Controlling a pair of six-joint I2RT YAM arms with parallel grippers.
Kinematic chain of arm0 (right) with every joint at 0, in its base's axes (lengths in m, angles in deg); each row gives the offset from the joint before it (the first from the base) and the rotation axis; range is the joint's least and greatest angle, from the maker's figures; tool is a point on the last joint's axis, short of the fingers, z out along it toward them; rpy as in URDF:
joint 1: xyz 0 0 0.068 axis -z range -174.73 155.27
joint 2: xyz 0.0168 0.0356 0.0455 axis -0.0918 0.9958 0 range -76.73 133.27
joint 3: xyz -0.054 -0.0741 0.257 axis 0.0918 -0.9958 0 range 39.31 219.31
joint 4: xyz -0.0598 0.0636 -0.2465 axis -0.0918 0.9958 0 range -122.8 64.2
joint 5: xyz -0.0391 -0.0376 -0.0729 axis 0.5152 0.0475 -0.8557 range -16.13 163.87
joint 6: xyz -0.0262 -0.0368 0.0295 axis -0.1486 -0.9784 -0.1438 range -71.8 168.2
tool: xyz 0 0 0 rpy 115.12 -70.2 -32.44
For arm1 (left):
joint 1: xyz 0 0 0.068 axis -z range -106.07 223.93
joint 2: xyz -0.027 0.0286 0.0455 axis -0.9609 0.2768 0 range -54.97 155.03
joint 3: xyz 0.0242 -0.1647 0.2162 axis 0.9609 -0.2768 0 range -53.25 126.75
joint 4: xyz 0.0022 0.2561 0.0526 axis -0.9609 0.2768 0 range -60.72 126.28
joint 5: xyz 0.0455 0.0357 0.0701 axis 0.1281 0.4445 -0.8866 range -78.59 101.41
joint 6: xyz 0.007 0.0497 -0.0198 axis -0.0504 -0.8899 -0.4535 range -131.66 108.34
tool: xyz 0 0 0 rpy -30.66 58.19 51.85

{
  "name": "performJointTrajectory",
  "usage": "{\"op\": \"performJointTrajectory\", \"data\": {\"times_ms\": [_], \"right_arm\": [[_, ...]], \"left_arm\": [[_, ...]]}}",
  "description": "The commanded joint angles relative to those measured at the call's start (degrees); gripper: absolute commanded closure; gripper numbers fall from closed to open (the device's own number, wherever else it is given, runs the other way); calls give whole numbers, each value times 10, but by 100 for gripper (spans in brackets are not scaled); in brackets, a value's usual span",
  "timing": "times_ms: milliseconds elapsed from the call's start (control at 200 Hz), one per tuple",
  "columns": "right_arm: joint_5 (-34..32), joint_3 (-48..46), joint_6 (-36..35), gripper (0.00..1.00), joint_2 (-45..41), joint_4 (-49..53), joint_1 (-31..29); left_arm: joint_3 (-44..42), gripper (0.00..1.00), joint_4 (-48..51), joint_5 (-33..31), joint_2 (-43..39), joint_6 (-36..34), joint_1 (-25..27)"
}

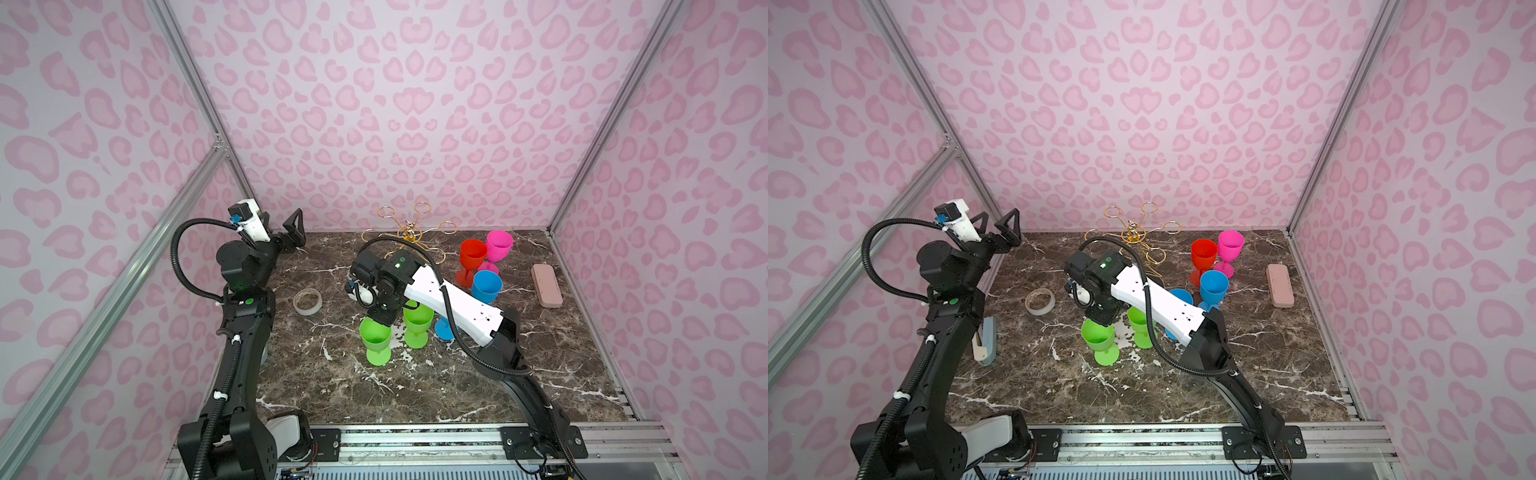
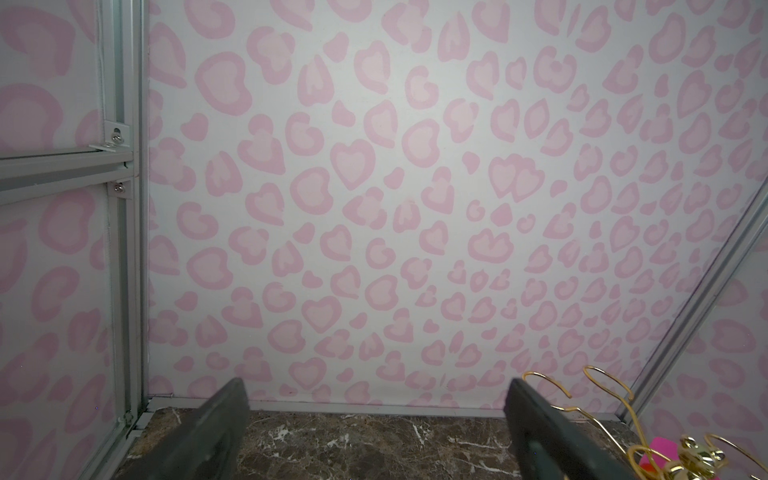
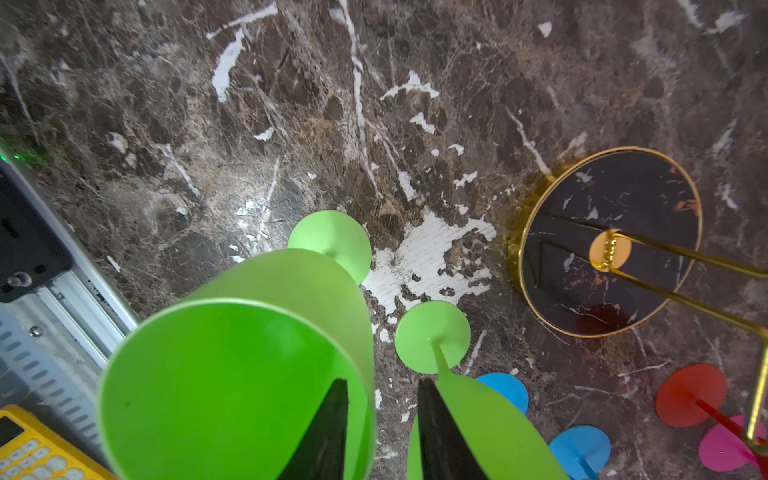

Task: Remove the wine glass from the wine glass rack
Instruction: 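Lower the green glass upright onto the table with the right gripper and release, then raise the right gripper away from the placed green glass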

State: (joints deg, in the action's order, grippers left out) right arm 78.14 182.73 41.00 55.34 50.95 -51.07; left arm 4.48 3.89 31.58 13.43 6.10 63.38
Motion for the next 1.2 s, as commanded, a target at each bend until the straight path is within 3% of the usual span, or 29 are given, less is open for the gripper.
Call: {"op": "performJointTrajectory", "data": {"times_ms": [0, 265, 430, 515, 650, 805, 890, 1050, 1195], "right_arm": [[12, 9, 6, 65, -26, -4, 2], [20, -1, 7, 57, -141, -39, 16], [1, -189, 15, 52, -317, -196, 49], [7, -304, 23, 43, -420, -305, 88], [67, -419, 46, 29, -530, -399, 197], [29, -534, 66, 2, -602, -478, 309], [19, -624, 73, 1, -638, -548, 360], [-59, -757, 67, 1, -655, -657, 421], [-116, -882, 63, 1, -670, -767, 435]], "left_arm": [[-4, 3, -21, 3, -2, -6, -1], [-34, 3, -27, 3, -18, -22, -1], [-80, 3, -52, -5, -45, -24, -1], [-107, 3, -60, -9, -60, -33, -1], [-153, 3, -85, -25, -82, -35, 2], [-215, 3, -112, -52, -96, -63, 16], [-249, 3, -116, -66, -106, -78, 19], [-312, 3, -157, -73, -113, -89, 25], [-367, 3, -188, -99, -112, -100, 25]]}}
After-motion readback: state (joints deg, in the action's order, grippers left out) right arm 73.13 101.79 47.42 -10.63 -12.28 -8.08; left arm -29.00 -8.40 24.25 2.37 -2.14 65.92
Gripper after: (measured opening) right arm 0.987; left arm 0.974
